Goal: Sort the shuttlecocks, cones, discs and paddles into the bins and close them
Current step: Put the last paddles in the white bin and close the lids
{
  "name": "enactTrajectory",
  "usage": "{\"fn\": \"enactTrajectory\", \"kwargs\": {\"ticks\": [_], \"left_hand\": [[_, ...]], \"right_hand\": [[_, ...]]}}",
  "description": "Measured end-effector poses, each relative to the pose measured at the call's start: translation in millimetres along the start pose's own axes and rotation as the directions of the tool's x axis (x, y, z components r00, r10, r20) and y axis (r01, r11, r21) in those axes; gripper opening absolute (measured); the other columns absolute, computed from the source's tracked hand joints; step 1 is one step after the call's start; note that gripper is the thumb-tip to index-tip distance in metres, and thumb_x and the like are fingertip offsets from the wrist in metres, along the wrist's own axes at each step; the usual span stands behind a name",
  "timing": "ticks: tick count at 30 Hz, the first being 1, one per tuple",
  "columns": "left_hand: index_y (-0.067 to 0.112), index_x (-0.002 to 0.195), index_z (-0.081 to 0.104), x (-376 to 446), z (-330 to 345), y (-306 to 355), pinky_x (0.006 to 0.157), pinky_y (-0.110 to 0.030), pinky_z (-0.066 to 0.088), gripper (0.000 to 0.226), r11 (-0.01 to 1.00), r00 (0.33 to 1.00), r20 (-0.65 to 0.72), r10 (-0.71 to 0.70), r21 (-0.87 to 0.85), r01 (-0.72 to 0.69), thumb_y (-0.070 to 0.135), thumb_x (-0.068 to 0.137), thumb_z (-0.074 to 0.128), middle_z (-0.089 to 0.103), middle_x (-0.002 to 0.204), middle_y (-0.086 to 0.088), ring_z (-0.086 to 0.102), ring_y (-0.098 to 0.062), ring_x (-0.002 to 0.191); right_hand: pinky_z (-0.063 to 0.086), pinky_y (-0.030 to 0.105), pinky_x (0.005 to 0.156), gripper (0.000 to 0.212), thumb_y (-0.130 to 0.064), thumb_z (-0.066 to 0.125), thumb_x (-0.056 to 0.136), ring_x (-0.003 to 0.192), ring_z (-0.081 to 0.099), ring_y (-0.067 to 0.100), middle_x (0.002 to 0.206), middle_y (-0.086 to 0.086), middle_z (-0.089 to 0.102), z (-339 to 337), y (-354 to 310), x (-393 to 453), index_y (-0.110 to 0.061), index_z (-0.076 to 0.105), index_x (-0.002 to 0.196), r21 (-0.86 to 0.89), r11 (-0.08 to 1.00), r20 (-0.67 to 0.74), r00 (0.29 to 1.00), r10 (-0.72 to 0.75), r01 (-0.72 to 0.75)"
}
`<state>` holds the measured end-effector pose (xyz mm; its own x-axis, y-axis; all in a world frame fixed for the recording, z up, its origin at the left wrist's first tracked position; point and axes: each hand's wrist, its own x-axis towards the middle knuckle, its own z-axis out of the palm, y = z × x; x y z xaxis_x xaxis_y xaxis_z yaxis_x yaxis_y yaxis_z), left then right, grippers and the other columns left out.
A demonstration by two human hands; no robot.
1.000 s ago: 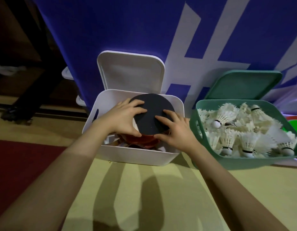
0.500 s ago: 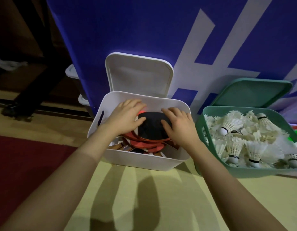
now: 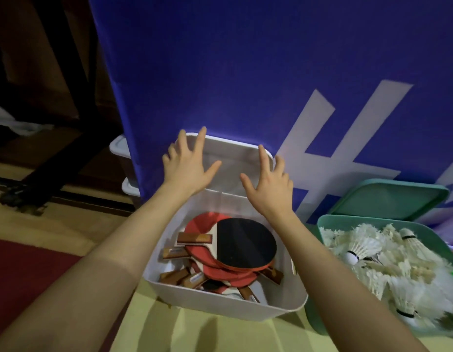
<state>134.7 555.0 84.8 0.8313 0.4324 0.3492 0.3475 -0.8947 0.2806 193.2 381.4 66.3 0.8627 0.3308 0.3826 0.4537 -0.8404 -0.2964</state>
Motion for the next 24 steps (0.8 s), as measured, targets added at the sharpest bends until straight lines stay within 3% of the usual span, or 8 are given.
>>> {"fn": "enactTrajectory", "kwargs": {"ticks": [3, 9, 12, 15, 24], "left_hand": [[0.027, 0.147, 0.007, 12, 9, -12, 0.097, -0.052, 0.035, 0.078, 0.997, 0.999, 0.046, -0.012, -0.081, 0.016, 0.06, 0.087, 0.044, 0.008, 0.149, -0.02, 0.036, -0.048, 0.121], [0.031, 0.145, 0.022, 18, 20, -41, 0.093, -0.05, 0.044, 0.068, 0.952, 0.992, -0.013, 0.127, -0.279, -0.126, 0.052, 0.087, 0.052, 0.016, 0.141, -0.014, 0.036, -0.04, 0.119], [0.032, 0.143, 0.029, 18, 12, -44, 0.086, -0.044, 0.047, 0.063, 0.932, 0.996, -0.02, 0.087, -0.352, -0.088, 0.049, 0.087, 0.053, 0.018, 0.141, -0.011, 0.037, -0.037, 0.117], [0.031, 0.141, 0.034, 15, -4, -49, 0.077, -0.043, 0.049, 0.06, 0.931, 0.988, -0.093, 0.119, -0.337, -0.144, 0.047, 0.087, 0.054, 0.024, 0.138, -0.012, 0.04, -0.036, 0.112], [0.03, 0.134, 0.046, -4, -74, -42, 0.068, -0.038, 0.047, 0.05, 0.92, 0.928, -0.365, 0.079, -0.331, -0.208, 0.049, 0.088, 0.05, 0.034, 0.132, -0.012, 0.041, -0.036, 0.109]], "right_hand": [[0.047, 0.049, 0.087, 0.074, -0.053, 0.05, 0.088, 0.106, 0.053, 0.038, 0.147, 0.012, 0.024, 14, -4, 4, -0.035, 0.009, 0.148, 0.084, 0.993, -0.017, 0.997, 0.08, -0.079], [0.056, 0.043, 0.071, 0.069, -0.038, 0.058, 0.088, 0.09, 0.06, 0.031, 0.141, 0.001, 0.021, 31, -17, 5, -0.042, 0.015, 0.143, 0.383, 0.917, -0.087, 0.984, 0.158, -0.113], [0.055, 0.048, 0.077, 0.061, -0.041, 0.056, 0.089, 0.096, 0.058, 0.033, 0.139, 0.0, 0.022, 31, -31, 7, -0.045, 0.02, 0.138, 0.437, 0.886, -0.125, 0.966, 0.228, -0.153], [0.055, 0.048, 0.075, 0.058, -0.041, 0.054, 0.09, 0.101, 0.057, 0.031, 0.141, 0.001, 0.023, 21, -42, 7, -0.045, 0.023, 0.139, 0.417, 0.897, -0.2, 0.948, 0.248, -0.147], [0.054, 0.034, 0.075, 0.055, -0.035, 0.055, 0.091, 0.11, 0.054, 0.025, 0.141, 0.0, 0.021, -34, -77, -9, -0.042, 0.027, 0.139, 0.507, 0.862, -0.364, 0.91, 0.198, 0.015]]}}
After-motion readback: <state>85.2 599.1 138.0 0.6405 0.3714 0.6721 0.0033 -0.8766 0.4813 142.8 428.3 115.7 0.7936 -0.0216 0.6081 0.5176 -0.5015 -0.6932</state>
